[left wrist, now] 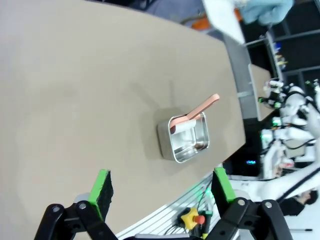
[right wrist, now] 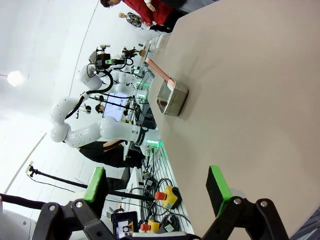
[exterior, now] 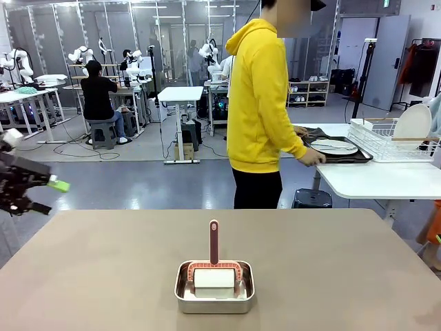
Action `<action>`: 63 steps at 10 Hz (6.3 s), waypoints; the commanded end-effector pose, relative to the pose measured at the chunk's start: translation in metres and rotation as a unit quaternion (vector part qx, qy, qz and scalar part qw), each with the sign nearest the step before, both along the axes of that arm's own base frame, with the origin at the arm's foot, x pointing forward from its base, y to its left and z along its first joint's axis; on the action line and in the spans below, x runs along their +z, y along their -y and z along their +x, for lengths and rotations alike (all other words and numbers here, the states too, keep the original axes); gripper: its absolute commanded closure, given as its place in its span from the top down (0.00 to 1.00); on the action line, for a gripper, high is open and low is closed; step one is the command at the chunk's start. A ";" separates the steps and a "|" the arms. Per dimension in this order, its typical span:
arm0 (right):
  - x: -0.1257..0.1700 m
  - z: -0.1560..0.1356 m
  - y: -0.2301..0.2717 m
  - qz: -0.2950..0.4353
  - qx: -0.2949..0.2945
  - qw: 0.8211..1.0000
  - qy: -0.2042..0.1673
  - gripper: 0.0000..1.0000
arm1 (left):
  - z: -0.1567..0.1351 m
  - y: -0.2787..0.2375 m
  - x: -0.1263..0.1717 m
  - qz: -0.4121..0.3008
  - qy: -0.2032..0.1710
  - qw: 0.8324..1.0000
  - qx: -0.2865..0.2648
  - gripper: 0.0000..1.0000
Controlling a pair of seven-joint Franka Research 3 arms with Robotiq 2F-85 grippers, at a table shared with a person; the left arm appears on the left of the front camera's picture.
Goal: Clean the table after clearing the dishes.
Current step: When the right (or left) Handle tray is removed, use the right hand (or left hand) to clean the right (or left) side of the table with the Lint Roller.
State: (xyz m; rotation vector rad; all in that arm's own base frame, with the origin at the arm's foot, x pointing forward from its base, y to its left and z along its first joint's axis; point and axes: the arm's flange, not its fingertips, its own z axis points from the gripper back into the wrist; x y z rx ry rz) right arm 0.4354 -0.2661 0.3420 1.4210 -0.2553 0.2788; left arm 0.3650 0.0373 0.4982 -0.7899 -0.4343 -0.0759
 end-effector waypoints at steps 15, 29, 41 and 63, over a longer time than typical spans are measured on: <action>0.002 -0.001 -0.001 0.000 0.000 1.000 0.001 1.00 | 0.050 0.333 -0.004 0.345 0.076 0.795 -0.494 1.00; 0.002 -0.001 -0.001 0.000 0.000 1.000 0.001 1.00 | 0.094 0.362 0.000 0.408 0.134 0.691 -0.582 1.00; 0.002 -0.001 -0.001 0.000 0.000 1.000 0.001 1.00 | 0.156 0.413 -0.026 0.357 0.101 0.664 -0.650 1.00; 0.002 -0.001 -0.001 0.000 0.000 1.000 0.001 1.00 | 0.124 0.418 -0.093 0.343 0.069 0.678 -0.647 0.98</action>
